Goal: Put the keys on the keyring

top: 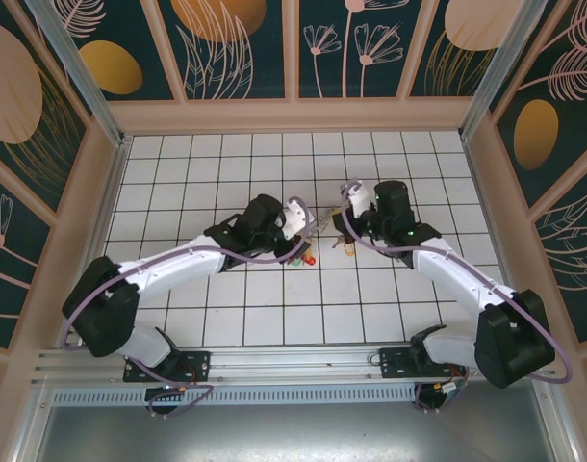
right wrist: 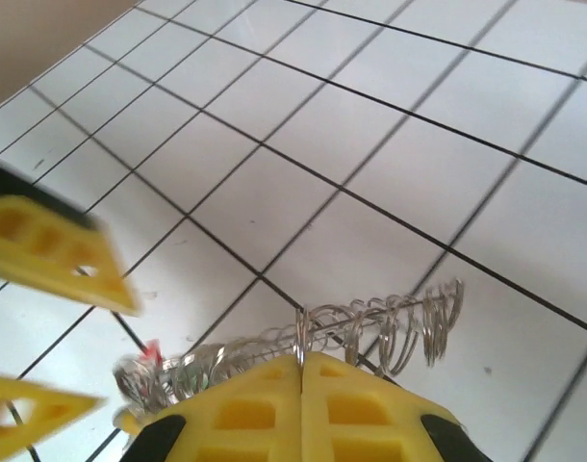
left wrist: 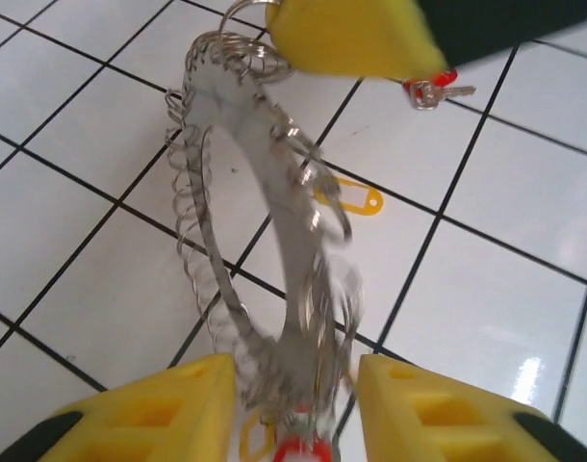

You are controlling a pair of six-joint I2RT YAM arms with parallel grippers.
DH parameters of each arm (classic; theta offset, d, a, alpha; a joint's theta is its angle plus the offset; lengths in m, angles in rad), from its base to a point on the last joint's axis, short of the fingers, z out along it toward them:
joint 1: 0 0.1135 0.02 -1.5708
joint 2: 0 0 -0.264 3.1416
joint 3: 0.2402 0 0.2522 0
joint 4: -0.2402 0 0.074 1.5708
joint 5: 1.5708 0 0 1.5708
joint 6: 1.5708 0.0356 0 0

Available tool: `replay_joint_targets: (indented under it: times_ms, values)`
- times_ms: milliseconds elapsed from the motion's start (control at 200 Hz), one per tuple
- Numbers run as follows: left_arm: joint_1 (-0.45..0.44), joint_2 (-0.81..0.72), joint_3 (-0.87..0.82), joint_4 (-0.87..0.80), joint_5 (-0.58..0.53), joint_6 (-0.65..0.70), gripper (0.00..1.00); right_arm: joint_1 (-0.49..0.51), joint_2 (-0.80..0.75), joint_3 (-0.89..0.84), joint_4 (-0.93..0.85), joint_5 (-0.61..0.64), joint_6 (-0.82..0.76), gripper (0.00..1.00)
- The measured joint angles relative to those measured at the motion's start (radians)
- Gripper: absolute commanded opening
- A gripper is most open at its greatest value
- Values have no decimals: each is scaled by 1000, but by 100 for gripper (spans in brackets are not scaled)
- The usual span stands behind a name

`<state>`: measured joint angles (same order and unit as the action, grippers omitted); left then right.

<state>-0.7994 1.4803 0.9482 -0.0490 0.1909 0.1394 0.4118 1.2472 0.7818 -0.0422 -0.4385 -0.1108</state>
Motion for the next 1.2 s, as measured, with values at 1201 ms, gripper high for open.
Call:
replay_joint_targets:
  times_ms: [1201]
  values:
    - [147,-183,-158,163,-67,-242,64,88,-27,-174,245,-267,-237,0]
